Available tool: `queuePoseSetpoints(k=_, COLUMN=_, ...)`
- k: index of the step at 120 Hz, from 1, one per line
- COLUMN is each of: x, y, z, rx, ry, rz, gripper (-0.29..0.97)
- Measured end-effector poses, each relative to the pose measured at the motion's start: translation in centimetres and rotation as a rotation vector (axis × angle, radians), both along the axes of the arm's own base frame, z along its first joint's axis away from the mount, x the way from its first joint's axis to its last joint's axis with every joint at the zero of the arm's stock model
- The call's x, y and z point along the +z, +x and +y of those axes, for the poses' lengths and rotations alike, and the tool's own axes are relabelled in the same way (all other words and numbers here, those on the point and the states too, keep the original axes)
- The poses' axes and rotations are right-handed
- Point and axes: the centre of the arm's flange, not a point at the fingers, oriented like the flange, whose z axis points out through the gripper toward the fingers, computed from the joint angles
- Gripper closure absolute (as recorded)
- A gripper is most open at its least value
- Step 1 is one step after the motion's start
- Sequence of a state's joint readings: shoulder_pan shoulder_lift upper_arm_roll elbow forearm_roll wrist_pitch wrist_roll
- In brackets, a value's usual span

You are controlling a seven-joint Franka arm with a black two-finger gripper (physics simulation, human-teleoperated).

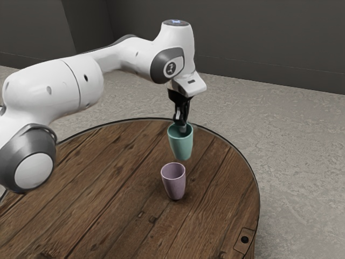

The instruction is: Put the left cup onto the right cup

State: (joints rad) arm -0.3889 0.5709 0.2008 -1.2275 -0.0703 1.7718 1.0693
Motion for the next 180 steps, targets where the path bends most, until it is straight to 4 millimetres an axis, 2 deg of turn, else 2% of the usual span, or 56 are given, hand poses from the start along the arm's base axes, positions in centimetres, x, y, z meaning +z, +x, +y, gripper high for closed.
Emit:
queuePoseSetpoints(k=46, x=-0.4, y=-0.9, z=-0.8, rx=0.047, ry=0.007, rz=0.042, gripper=0.79)
queuePoseSetpoints(k=89, x=-2.2, y=-2.0, z=-0.6, rx=0.093, ry=0.014, rz=0.097, gripper=0.79)
queuePoseSetpoints(k=126, x=-3.0, y=-2.1, z=0.1, rx=0.13, ry=0.021, rz=0.108, gripper=0.79)
queuePoseSetpoints(k=155, x=-1.8, y=-2.3, z=0.5, rx=0.144, ry=0.022, rz=0.089, gripper=0.79)
queuePoseSetpoints(k=180, x=-2.3, y=-2.4, z=0.3, rx=0.15, ry=0.025, rz=0.095, gripper=0.79)
